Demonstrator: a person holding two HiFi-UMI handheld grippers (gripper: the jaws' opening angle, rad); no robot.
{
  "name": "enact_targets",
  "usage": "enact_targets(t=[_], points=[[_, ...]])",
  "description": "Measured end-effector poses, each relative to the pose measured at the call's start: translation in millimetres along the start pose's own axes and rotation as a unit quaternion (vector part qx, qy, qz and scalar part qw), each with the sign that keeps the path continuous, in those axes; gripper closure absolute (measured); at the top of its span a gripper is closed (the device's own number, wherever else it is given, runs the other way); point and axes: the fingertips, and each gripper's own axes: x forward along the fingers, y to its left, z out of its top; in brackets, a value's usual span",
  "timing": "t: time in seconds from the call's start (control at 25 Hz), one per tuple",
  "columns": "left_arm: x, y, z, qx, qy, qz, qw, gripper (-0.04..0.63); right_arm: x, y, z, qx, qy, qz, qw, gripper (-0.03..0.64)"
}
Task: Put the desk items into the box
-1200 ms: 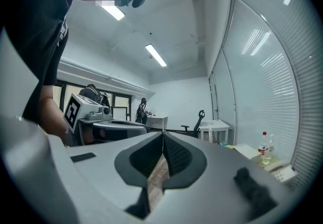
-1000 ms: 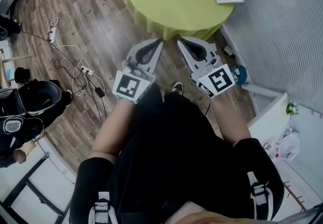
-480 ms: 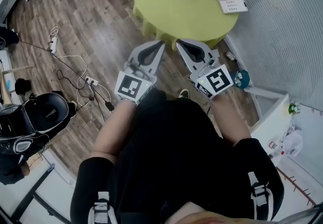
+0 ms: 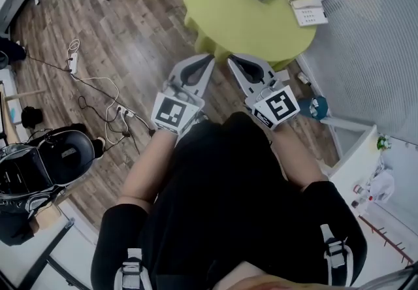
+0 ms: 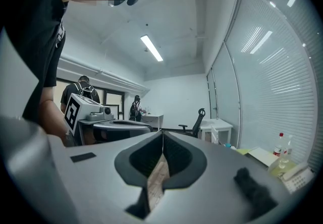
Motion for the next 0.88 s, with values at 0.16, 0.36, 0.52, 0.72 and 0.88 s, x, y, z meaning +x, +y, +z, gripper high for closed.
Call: enact_targets(t=[0.16,0.36,0.52,0.72,0.88], points=[[-3.6,12.8,-0.1,0.002,-0.002,0.008,1.0000,0.586,11.7,2.8,-1.6,-0.003,0.002,0.007,1.000,0.600],[3.2,33.5,-1.7,0.001,0.000,0.018,0.9998,0.586,32.7,-6.7,-4.5,0.003,-0.001,0.017,1.000,0.600],[17.7,54.9,-0.7,0.006,0.004,0.023,0.9997,0.586,54.9,-21.7,-3.6,0.001,-0.001,0.030,1.000,0.600],[49.8,84.4,2.5,0.009,0.005,0.027,0.9996,0.586,82.2,-57.6,-2.9,0.004,-0.003,0.041,0.999,0.600],[73.9,108.4,6.4,0.008,0.006,0.031,0.9995,0.586,104.1,-84.6,-0.3,-0.001,-0.001,0.050,0.999,0.600]])
